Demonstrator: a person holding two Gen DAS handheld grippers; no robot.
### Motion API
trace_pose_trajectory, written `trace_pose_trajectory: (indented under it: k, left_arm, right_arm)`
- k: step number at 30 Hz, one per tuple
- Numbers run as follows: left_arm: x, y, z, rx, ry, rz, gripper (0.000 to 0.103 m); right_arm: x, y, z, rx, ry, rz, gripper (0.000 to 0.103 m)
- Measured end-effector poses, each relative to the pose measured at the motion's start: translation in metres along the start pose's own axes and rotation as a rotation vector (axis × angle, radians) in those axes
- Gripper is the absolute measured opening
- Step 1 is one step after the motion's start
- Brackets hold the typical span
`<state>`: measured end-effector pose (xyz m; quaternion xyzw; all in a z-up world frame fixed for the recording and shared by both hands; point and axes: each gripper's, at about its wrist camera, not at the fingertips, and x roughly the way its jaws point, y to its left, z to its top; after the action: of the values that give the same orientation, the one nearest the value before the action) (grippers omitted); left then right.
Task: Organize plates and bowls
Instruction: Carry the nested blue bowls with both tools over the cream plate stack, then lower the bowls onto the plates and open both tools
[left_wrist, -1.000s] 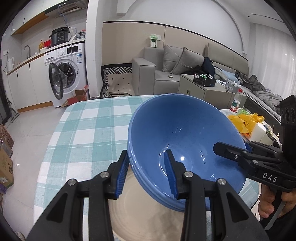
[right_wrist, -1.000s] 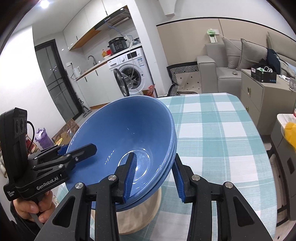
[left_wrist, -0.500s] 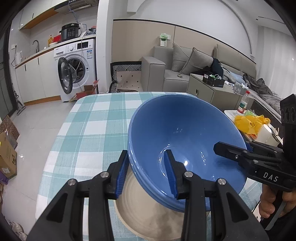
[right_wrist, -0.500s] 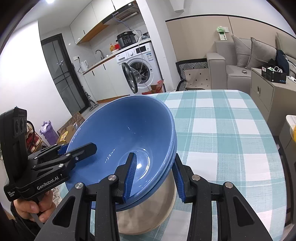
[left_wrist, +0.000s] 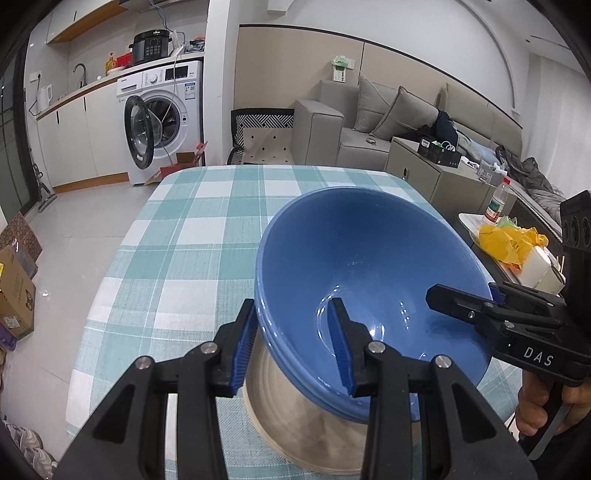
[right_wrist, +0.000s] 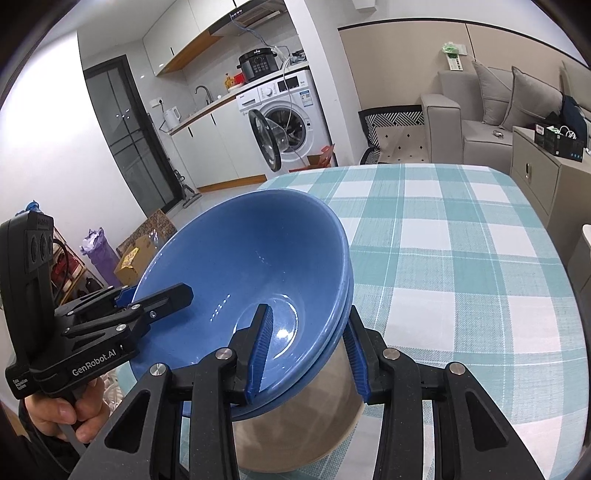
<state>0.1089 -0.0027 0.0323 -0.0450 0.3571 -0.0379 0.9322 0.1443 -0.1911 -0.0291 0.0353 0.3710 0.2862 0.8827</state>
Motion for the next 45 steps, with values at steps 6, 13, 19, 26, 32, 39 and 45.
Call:
trace_pose_trajectory:
  k: [6,13,19,26,32,39,45]
  left_arm:
    - [0.011,0.002,-0.004,-0.004,0.023,0.003,0.037]
    - [0.014,0.003,-0.004,-0.005,0.024,-0.002,0.037]
    - [0.018,0.005,-0.001,-0.006,0.023,-0.002,0.037]
    - [0.021,0.006,0.0,0.001,0.02,-0.003,0.037]
    - [0.018,0.009,0.0,0.011,0.008,-0.015,0.041]
    - [-0.002,0.015,-0.001,0.043,-0.057,-0.039,0.062]
    - [-0.016,0.019,-0.008,0.087,-0.114,-0.026,0.093]
  right_arm:
    - [0.01,-0.003,-0.002,0.005,0.01,-0.006,0.039]
    - [0.01,-0.004,-0.002,0.002,-0.005,-0.018,0.039]
    - [0.011,-0.006,-0.001,0.006,-0.024,-0.009,0.039]
    - [0.011,-0.007,-0.002,0.007,-0.03,-0.005,0.039]
    - [0.009,-0.004,-0.003,-0.02,-0.037,-0.002,0.041]
    - [-0.001,0.003,-0.004,-0.068,-0.071,-0.018,0.072]
    - [-0.013,-0.002,-0.009,-0.071,-0.112,-0.016,0.092]
